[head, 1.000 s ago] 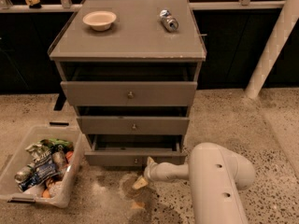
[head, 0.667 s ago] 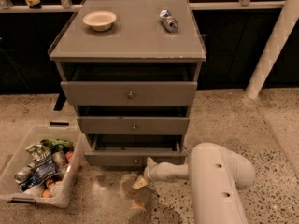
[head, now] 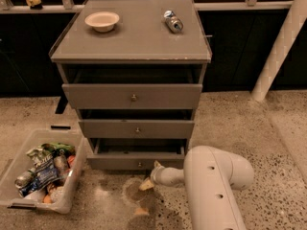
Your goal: Close bottom drawer
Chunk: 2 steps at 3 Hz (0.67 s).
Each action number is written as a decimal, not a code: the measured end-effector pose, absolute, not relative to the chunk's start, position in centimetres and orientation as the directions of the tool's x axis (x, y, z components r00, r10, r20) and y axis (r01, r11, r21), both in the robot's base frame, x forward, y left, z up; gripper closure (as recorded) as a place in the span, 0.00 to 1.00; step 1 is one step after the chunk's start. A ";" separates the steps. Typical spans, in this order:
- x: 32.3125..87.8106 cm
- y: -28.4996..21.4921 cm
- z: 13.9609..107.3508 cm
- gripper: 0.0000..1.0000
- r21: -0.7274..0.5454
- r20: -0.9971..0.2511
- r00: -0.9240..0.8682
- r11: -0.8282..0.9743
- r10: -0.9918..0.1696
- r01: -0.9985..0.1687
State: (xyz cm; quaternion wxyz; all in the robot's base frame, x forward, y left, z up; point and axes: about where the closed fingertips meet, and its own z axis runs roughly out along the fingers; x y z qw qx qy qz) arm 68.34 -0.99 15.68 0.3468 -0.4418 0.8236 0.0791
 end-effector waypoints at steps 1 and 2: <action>68.2 -1.0 15.7 0.00 -0.176 -0.641 -0.369 0.597 -0.673 -0.783; 69.9 -1.3 15.9 0.00 -0.200 -0.648 -0.370 0.617 -0.666 -0.761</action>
Offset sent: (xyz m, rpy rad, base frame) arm 0.1819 -0.0491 0.0301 -0.0503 -0.2765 -0.2742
